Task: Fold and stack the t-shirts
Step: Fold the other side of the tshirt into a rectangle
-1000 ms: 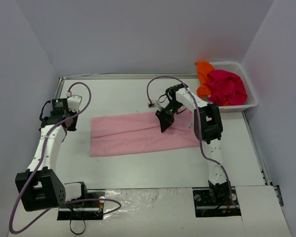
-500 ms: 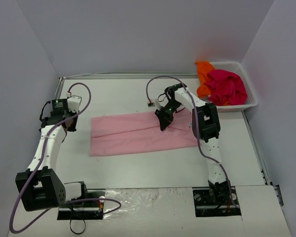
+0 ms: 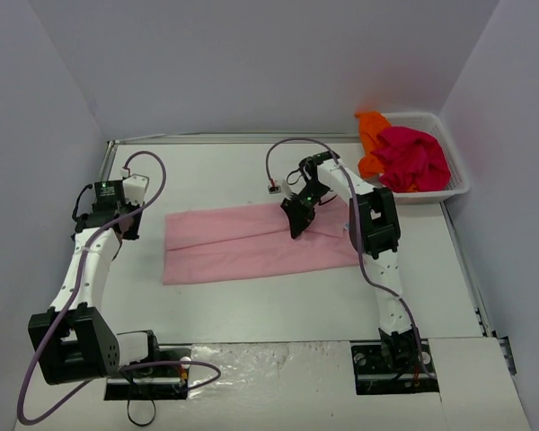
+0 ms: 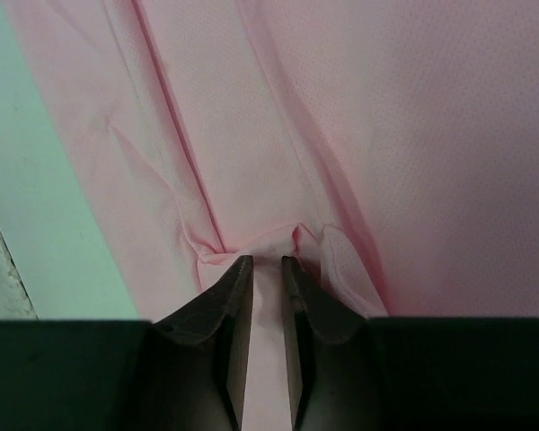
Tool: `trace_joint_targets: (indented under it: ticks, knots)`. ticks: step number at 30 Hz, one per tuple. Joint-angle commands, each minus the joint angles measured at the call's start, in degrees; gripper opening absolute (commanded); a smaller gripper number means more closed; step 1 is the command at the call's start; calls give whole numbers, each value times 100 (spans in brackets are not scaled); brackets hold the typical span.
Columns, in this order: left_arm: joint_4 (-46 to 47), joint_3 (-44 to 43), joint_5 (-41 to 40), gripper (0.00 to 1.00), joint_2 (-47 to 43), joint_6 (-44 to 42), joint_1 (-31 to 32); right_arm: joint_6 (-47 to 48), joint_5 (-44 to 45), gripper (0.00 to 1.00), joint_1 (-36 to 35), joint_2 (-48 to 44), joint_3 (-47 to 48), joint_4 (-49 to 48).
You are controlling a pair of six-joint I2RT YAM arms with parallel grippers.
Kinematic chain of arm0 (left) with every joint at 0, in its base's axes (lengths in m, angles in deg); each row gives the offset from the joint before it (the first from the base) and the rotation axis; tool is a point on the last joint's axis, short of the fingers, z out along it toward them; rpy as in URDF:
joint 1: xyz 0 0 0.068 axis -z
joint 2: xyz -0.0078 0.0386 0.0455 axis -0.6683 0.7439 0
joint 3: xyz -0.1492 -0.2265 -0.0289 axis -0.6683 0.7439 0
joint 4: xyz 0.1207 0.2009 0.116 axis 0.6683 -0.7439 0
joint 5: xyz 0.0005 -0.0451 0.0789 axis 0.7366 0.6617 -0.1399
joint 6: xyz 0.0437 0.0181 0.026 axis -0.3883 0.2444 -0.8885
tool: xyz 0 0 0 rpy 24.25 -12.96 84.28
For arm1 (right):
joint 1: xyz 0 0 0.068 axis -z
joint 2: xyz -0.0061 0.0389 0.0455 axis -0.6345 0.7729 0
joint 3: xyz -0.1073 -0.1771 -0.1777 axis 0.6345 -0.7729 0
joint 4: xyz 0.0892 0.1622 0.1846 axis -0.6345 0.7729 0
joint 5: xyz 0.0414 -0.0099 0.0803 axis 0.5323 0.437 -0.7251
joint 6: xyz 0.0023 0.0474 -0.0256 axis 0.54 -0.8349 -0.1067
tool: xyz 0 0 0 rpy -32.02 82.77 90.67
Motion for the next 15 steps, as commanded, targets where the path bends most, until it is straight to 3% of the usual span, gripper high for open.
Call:
trace_joint_targets:
  ticks: [1,8,15]
  knots:
    - [48,-75,6,23,-227,72,-38,-32,36,19,-89,-629,109,156]
    - [92,-5,6,23,-368,63,-38,-67,19,31,-89,-1307,187,147]
    - [57,-58,33,23,-359,54,-38,-146,150,33,-2,-886,618,121]
